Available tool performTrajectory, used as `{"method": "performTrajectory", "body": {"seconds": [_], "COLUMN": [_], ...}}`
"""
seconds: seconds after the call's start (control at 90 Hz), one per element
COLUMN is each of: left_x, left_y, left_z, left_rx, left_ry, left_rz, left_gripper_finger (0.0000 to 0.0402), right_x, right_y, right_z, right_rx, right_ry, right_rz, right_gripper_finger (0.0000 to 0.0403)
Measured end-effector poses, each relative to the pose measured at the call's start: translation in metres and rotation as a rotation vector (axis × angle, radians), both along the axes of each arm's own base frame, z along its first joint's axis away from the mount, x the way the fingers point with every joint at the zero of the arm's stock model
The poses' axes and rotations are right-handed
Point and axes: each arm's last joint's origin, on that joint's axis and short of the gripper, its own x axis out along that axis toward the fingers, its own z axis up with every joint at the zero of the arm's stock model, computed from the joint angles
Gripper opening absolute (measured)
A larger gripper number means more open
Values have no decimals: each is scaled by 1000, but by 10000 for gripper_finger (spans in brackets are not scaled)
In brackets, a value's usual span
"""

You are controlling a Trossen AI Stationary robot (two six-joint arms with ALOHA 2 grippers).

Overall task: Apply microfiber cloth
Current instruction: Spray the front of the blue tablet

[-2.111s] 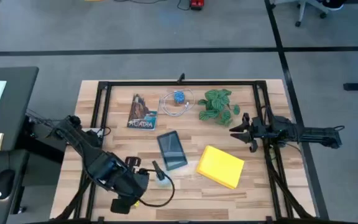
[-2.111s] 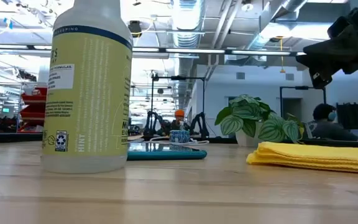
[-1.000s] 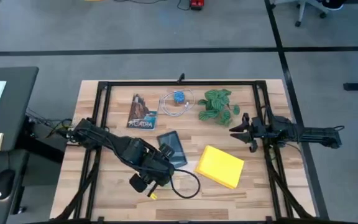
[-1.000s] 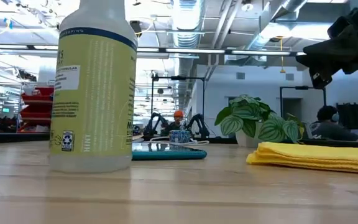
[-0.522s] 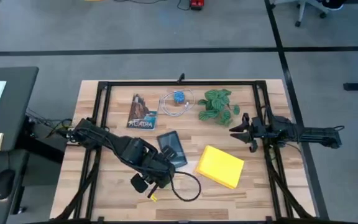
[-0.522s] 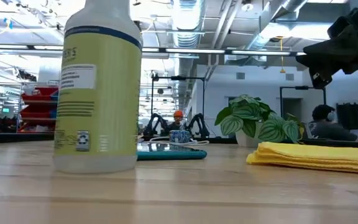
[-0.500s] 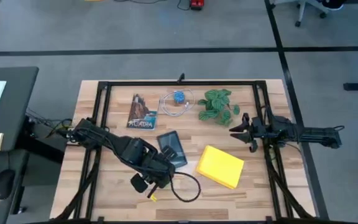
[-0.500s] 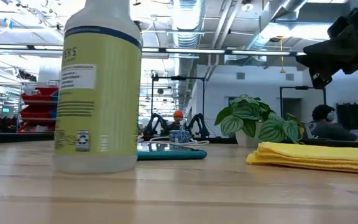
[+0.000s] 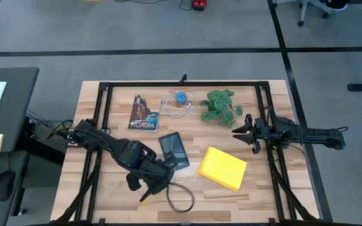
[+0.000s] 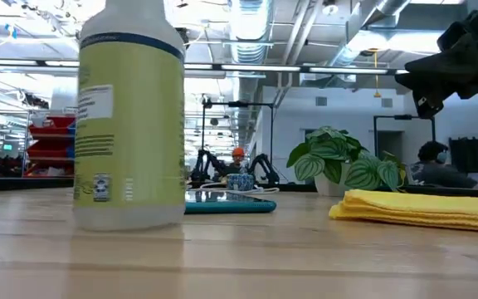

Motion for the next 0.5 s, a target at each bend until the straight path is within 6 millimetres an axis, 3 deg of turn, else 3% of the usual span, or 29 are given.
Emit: {"method": "performTrajectory", "body": {"seconds": [0.322,0.5], "left_x": [-20,-26], "left_y": [-33,-42], "left_z": [-1,6], "left_rx": [68,149], "left_ry": [-32,-100], "left_rz": [-148,-175], "left_gripper_finger": [52,48], "right_x": [0,0], "right_y": [0,0], "right_z": [0,0], "right_rx": [0,0], "right_ry": [0,0], "right_rz": [0,0], "right_gripper_finger": [98,98]}}
